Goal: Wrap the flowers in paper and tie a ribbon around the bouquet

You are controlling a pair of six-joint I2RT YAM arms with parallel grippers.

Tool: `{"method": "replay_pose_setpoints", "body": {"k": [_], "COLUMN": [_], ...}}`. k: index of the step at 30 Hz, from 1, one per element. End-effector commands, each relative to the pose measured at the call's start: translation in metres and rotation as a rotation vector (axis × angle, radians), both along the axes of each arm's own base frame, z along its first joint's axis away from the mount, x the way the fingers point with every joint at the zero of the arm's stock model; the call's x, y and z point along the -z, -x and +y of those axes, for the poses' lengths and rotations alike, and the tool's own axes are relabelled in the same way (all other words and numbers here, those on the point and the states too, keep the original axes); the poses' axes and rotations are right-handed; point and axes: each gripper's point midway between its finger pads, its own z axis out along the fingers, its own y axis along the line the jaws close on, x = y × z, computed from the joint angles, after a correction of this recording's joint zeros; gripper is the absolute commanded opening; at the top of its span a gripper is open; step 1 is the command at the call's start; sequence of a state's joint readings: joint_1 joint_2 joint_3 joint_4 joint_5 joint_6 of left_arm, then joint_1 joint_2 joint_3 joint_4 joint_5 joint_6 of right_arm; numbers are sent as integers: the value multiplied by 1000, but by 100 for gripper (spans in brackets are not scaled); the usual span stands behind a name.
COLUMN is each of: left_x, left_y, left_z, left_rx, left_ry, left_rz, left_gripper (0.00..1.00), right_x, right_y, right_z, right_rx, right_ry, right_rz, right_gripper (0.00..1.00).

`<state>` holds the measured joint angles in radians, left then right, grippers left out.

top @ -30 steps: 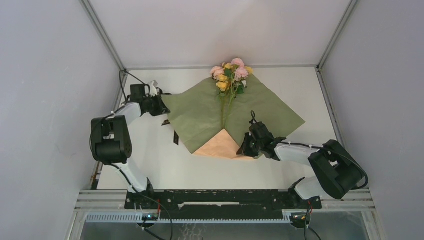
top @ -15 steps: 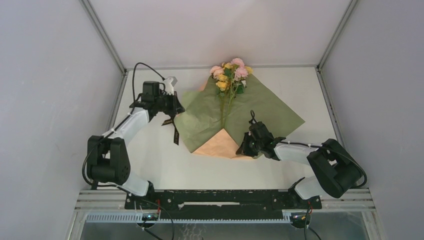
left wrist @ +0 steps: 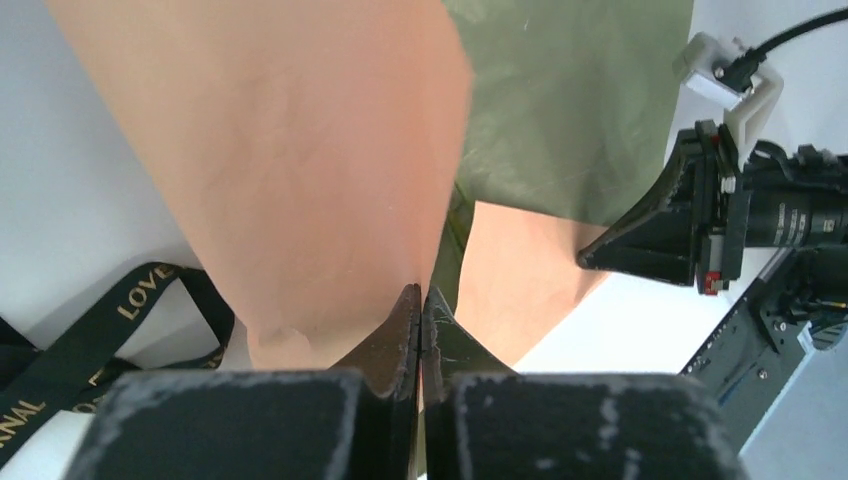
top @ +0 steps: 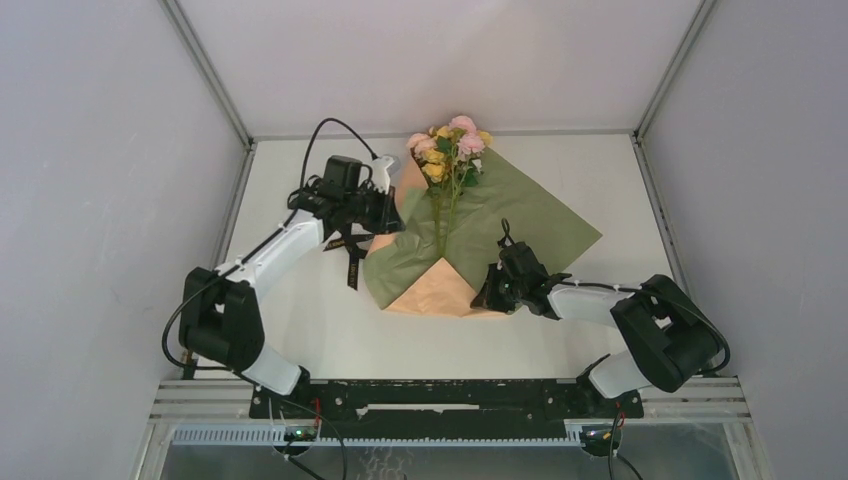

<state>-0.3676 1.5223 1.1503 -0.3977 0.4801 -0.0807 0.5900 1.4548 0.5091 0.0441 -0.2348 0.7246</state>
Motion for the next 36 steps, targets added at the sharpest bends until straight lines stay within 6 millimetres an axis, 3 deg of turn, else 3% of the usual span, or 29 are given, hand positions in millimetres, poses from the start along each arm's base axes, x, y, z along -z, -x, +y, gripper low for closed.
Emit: {"method": "replay_pose_setpoints", "body": {"k": [1,4,5,7,10,12,15,17,20,24,29,30,33,36], "left_x": [2,26,31,32,8,-18,-48,-47,-5,47,96,97,118,133], "left_y": [-27,-40,-43,-49,-53,-49,-27,-1,46,79,75,71,67,72], "left_z": [9,43,56,80,105,109,89,57,12,-31,-62,-65,-68,-65], "left_rx": [-103,-231,-274,-345,-408,-413,-313,-129,123,300,350,345,340,338], "left_ry": [-64,-136,-157,-183,-224,-219,-219,-250,-252,-290,-336,-338,-364,-385], "left_rz": [0,37,49,52,-41,-125,-254,-269,-138,-62,22,13,36,88], "left_gripper": [0,2,7,28,50,54,55,51,42,39,40,41,41,41], "right_x": [34,36,36,38,38,37,36,37,36,32,27,25,15,2], "right_y": [18,18,19,20,20,19,19,20,21,20,20,21,25,30], "right_z": [-30,-30,-30,-32,-30,-29,-29,-29,-29,-29,-29,-29,-33,-42], "right_rx": [27,23,20,21,22,22,26,27,29,35,43,46,53,72], "right_ry": [143,145,148,154,148,143,140,144,146,142,139,139,146,161], "right_rz": [82,87,88,95,95,94,95,98,98,91,85,84,72,61], "right_gripper": [0,0,0,0,0,0,0,0,1,2,4,4,8,19]}}
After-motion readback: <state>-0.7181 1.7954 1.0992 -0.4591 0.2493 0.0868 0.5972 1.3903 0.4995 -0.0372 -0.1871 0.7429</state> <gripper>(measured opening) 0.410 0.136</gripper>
